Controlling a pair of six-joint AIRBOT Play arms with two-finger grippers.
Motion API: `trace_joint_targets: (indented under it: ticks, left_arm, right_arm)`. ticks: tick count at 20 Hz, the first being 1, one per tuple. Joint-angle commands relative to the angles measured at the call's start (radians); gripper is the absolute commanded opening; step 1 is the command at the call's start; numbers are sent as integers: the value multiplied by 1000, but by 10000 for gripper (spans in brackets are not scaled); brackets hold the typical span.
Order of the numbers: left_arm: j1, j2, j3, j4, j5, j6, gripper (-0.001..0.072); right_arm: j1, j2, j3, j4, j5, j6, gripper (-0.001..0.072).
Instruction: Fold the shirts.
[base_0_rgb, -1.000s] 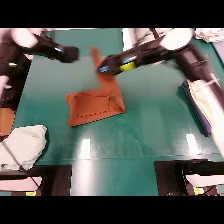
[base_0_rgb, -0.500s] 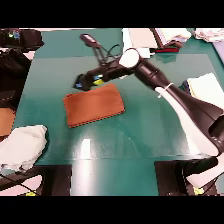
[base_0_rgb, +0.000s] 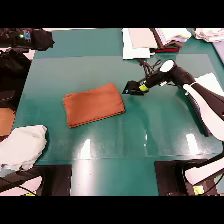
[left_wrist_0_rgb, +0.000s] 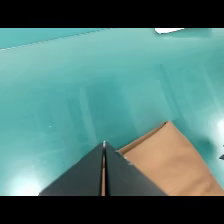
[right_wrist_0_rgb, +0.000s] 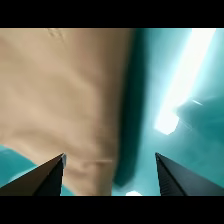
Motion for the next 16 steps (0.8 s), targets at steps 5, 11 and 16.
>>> trace_joint_targets:
  ticks: [5,11,16]
  left_arm:
    - [-36,-2,-26,-8,33,11,25]
    - [-91,-9,-26,-21,47,11,24]
    - [-261,-41,-26,1,65,38,24]
  right_arm:
    - [134,-228,129,168,7,10,536]
    - [259,-330,343,137,-20,-23,16]
    - [69,-166,431,-155,53,22,15]
